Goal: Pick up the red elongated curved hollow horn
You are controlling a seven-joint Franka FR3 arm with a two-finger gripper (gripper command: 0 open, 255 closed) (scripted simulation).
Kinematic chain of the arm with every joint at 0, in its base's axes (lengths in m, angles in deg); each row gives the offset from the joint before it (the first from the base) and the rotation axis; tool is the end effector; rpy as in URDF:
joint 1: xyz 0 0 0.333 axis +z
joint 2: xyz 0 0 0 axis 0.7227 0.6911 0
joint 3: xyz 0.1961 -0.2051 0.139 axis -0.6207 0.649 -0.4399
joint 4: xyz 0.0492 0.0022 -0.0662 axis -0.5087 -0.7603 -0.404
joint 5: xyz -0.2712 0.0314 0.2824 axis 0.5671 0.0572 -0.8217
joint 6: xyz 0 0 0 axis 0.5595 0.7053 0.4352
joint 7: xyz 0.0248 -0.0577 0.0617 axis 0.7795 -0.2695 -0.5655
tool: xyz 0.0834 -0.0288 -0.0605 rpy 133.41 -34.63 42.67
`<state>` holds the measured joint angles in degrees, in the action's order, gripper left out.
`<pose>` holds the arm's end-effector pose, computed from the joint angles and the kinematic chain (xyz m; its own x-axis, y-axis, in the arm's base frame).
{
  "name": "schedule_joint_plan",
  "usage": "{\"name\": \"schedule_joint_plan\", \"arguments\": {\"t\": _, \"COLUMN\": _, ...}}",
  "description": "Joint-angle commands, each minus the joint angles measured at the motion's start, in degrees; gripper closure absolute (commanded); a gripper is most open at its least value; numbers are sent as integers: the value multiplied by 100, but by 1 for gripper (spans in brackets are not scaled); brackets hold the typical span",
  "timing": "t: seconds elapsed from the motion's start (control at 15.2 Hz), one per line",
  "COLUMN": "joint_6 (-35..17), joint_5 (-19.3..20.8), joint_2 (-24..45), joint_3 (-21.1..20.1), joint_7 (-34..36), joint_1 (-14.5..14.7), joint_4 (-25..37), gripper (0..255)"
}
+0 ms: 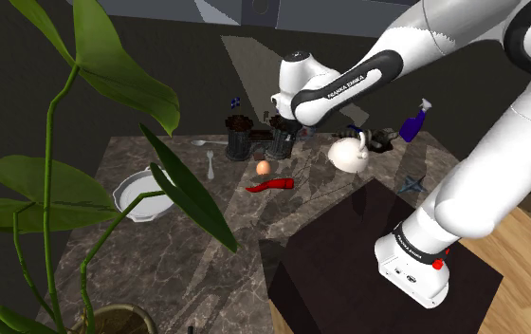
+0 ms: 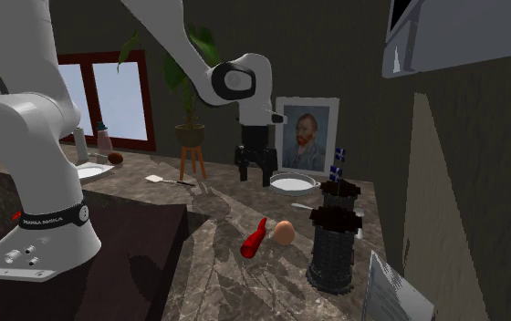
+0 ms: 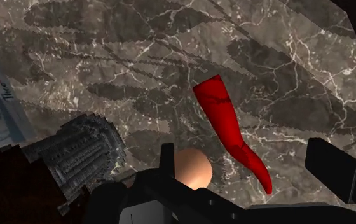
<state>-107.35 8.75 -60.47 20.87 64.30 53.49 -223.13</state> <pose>0.4813 0.1084 0.2927 0.7979 0.5888 -0.1291 0.6019 -0.7898 0.1177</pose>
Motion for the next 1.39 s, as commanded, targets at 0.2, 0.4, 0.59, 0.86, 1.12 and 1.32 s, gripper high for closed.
{"name": "schedule_joint_plan", "arguments": {"t": 0.2, "joint_6": -418, "joint_5": 447, "joint_2": 1072, "joint_3": -28, "joint_7": -47, "joint_1": 112, "joint_4": 364, "gripper": 0}}
{"name": "schedule_joint_plan", "arguments": {"t": 0.4, "joint_6": -616, "joint_5": 730, "joint_2": 1718, "joint_3": 0, "joint_7": -64, "joint_1": 211, "joint_4": 635, "gripper": 0}}
{"name": "schedule_joint_plan", "arguments": {"t": 0.59, "joint_6": -776, "joint_5": 1000, "joint_2": 2360, "joint_3": 50, "joint_7": -91, "joint_1": 335, "joint_4": 941, "gripper": 0}}
{"name": "schedule_joint_plan", "arguments": {"t": 0.86, "joint_6": -927, "joint_5": 1145, "joint_2": 2741, "joint_3": 110, "joint_7": -51, "joint_1": 409, "joint_4": 1105, "gripper": 0}}
{"name": "schedule_joint_plan", "arguments": {"t": 1.12, "joint_6": -1123, "joint_5": 1244, "joint_2": 3046, "joint_3": 186, "joint_7": 54, "joint_1": 462, "joint_4": 1209, "gripper": 0}}
{"name": "schedule_joint_plan", "arguments": {"t": 1.32, "joint_6": -1197, "joint_5": 1281, "joint_2": 3168, "joint_3": 216, "joint_7": 93, "joint_1": 483, "joint_4": 1255, "gripper": 0}}
